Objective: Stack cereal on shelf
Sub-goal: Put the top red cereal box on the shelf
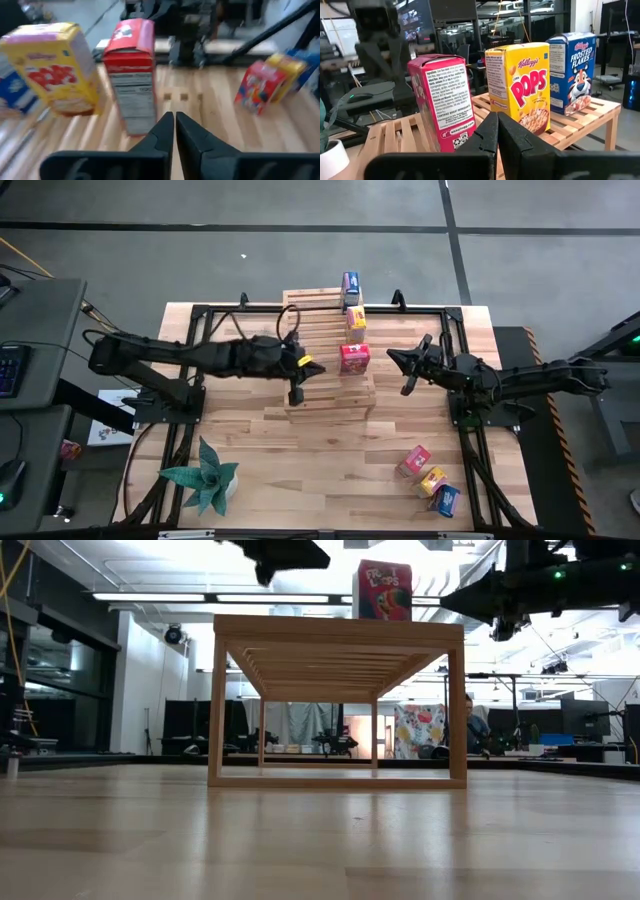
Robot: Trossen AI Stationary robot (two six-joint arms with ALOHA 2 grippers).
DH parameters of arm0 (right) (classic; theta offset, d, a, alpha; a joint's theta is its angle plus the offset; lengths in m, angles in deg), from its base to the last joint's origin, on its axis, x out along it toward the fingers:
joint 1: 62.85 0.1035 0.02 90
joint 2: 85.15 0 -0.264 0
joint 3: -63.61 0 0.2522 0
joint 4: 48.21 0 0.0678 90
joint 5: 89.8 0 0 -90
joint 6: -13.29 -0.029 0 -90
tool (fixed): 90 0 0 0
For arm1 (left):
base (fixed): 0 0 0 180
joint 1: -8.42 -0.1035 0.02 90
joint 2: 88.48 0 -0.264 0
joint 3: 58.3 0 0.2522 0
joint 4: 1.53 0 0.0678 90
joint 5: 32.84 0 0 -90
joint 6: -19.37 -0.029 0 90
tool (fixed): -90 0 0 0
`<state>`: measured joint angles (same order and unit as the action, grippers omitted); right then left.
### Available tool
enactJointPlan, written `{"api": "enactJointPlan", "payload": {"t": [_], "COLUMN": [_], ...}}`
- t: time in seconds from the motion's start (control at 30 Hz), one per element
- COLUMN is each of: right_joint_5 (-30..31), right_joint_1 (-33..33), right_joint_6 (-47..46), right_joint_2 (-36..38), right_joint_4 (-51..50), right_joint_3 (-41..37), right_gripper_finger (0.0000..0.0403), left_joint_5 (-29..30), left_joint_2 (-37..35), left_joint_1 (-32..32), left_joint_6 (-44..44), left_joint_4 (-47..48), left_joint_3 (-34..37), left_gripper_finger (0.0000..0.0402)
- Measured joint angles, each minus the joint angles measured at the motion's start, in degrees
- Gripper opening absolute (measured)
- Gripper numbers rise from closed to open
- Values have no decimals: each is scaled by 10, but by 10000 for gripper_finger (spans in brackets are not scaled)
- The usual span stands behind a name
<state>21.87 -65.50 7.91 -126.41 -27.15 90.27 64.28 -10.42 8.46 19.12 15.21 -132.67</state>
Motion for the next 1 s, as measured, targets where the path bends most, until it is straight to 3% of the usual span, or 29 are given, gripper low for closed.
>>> {"api": "enactJointPlan", "payload": {"t": [0.13,0.4,0.53,0.67,1.0], "right_joint_5": [14,37,20,-27,-68], "right_joint_1": [-4,-36,-44,-45,-45], "right_joint_6": [-22,-22,-21,-16,-21], "right_joint_2": [-50,-161,-182,-187,-187], "right_joint_4": [-12,-121,-169,-170,-170], "right_joint_3": [34,142,174,178,178], "right_gripper_finger": [0,0,0,0,0], "left_joint_5": [-27,-52,-52,-57,-62], "left_joint_2": [13,71,93,113,122], "left_joint_1": [0,0,-1,-5,-52], "left_joint_6": [23,27,32,32,37], "left_joint_4": [-107,-153,-162,-192,-202], "left_joint_3": [53,50,50,50,50], "left_gripper_finger": [3,1,0,0,0]}}
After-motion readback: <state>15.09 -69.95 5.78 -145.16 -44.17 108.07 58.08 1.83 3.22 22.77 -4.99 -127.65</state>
